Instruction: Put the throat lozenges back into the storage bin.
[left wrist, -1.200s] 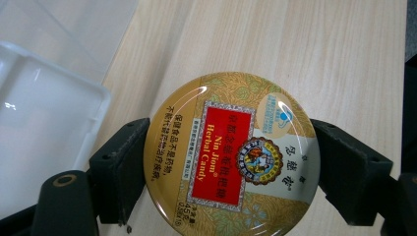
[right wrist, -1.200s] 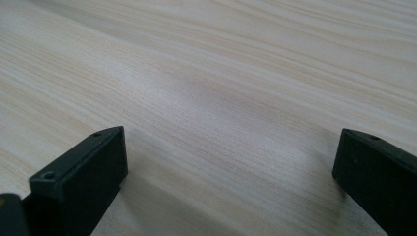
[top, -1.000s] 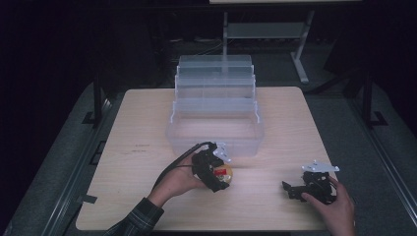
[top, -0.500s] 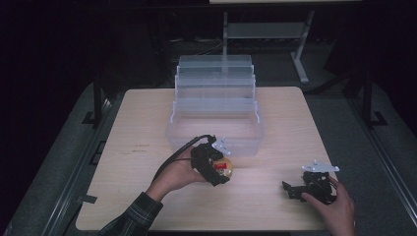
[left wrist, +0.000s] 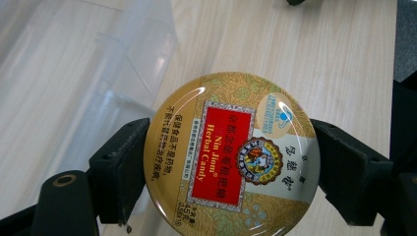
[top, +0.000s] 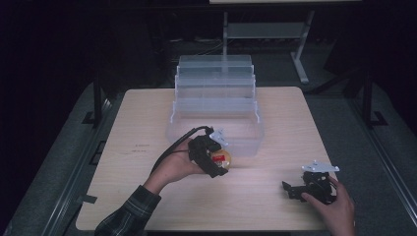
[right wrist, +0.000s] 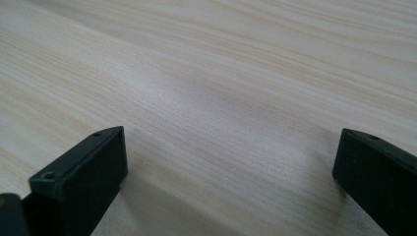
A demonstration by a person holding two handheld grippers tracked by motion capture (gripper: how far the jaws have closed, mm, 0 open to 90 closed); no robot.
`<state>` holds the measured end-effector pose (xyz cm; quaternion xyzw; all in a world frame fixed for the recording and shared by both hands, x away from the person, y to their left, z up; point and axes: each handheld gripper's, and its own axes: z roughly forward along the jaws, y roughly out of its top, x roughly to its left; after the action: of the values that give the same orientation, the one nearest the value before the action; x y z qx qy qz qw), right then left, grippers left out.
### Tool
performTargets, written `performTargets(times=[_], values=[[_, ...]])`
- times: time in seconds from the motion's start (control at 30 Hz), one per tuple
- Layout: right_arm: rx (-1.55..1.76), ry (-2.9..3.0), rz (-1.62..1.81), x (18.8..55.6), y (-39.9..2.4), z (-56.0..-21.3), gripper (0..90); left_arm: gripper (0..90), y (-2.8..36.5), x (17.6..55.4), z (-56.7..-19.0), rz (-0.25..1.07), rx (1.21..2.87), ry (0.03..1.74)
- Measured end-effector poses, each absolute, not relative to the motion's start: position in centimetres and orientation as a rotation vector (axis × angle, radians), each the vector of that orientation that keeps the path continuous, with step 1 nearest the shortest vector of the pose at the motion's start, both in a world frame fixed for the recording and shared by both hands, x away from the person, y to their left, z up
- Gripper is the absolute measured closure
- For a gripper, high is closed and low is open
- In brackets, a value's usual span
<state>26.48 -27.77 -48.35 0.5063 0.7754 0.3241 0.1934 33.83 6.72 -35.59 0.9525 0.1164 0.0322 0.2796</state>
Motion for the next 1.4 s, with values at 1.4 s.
performTargets(times=[1.4], values=[[1.420,2.176,0.909,26.5,-27.8,-48.4,0.0,19.8,9.1,38.2,-32.7,0.172,2.529,0.448]])
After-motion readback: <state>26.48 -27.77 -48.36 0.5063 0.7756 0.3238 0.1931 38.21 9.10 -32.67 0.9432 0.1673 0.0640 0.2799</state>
